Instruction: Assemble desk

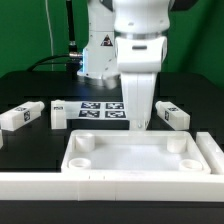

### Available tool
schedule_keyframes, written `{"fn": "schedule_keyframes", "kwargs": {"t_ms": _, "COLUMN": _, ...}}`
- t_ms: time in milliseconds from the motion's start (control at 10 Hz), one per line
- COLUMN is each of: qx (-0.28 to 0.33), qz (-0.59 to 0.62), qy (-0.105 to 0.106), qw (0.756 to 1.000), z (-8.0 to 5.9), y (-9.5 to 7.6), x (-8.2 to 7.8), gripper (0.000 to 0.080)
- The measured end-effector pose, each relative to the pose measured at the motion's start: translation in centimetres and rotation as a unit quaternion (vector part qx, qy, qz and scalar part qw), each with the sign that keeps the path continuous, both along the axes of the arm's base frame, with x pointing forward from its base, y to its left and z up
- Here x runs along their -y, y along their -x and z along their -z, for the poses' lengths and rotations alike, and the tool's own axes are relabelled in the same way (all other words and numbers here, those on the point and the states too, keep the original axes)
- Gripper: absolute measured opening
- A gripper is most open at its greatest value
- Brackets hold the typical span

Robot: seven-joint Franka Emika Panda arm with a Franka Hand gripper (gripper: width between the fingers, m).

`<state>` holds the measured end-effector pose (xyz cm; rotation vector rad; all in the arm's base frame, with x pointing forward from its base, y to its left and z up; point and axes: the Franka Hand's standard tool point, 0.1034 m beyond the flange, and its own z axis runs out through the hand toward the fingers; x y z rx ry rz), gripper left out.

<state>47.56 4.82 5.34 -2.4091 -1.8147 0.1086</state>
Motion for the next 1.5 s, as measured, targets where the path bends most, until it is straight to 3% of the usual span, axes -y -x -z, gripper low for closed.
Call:
{"fn": "schedule_keyframes", "kwargs": {"t_ms": 300, "qx": 0.011, "qz": 0.044, "qy": 0.009, "qw": 0.999, "z": -1.0, "y": 1.5, "x": -3.5, "gripper": 0.0649}}
{"fn": "schedule_keyframes", "kwargs": {"t_ms": 900, "qx": 0.008, "qz": 0.133, "qy": 0.018, "qw": 0.991, "z": -0.9, "y": 1.6, "x": -3.6, "gripper": 0.0649}}
{"fn": "schedule_keyframes", "kwargs": {"t_ms": 1100, "qx": 0.001, "qz": 0.306, "qy": 0.039, "qw": 0.951, "z": -0.7, "y": 2.5, "x": -5.0, "gripper": 0.0649}}
{"fn": "schedule_keyframes", "kwargs": {"t_ms": 1500, "qx": -0.006, "qz": 0.423, "qy": 0.046, "qw": 0.905, "z": -0.4, "y": 2.5, "x": -5.8, "gripper": 0.0649}}
